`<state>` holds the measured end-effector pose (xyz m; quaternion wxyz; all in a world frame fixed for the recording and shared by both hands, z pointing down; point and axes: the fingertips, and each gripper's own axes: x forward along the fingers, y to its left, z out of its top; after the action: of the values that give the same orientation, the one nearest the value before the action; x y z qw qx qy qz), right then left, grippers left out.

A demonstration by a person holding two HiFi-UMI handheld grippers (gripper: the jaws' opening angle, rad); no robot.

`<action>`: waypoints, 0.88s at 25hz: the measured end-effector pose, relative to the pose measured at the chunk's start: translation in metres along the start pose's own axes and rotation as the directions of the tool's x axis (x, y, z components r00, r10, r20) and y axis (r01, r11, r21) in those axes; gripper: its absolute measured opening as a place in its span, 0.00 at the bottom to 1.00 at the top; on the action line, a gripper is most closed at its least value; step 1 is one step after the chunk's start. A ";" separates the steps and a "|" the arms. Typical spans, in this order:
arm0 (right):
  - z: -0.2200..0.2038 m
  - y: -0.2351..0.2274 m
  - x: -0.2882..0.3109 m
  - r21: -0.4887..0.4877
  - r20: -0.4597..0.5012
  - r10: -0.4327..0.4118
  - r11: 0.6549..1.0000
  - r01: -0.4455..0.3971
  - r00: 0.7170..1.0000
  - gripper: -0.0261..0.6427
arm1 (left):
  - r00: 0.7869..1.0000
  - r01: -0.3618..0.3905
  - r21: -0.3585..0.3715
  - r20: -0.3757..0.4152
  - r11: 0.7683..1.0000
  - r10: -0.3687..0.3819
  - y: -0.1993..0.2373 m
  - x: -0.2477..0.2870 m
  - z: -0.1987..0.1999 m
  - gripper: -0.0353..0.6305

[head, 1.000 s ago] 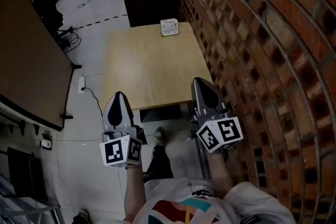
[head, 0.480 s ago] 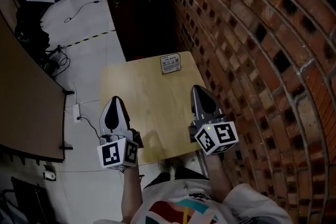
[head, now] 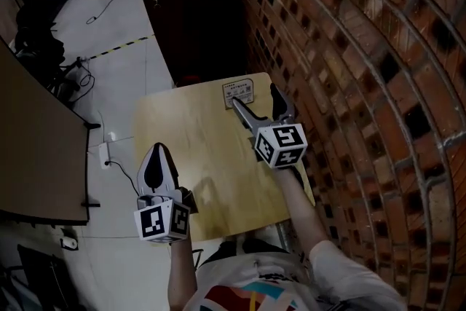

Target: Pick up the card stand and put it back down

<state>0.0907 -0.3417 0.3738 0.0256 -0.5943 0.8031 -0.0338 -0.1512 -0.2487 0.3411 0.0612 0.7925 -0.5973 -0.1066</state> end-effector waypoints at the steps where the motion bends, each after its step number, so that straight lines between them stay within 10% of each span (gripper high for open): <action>1: -0.017 -0.012 0.025 -0.012 -0.049 -0.021 1.000 0.021 0.999 0.75 | 1.000 -0.003 0.005 -0.019 1.000 0.004 0.003 0.003 -0.006 0.06; 3: -0.059 -0.034 0.069 -0.044 -0.167 -0.064 0.997 0.057 0.984 0.89 | 0.998 -0.015 0.012 -0.054 1.000 0.016 0.010 0.006 -0.017 0.06; 10: -0.170 -0.065 0.137 -0.035 -0.435 -0.101 0.995 0.096 0.895 0.90 | 0.988 -0.091 0.028 -0.125 0.995 0.093 0.042 0.012 -0.043 0.06; 22: -0.209 -0.083 0.158 0.053 -0.489 -0.086 0.990 0.127 0.868 0.87 | 0.975 -0.125 0.029 -0.183 0.992 0.128 0.057 0.023 -0.067 0.06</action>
<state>0.1062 -0.5119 0.5891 -0.1539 -0.6085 0.7477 -0.2166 -0.1819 -0.2886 0.4163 0.1158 0.7599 -0.6391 -0.0234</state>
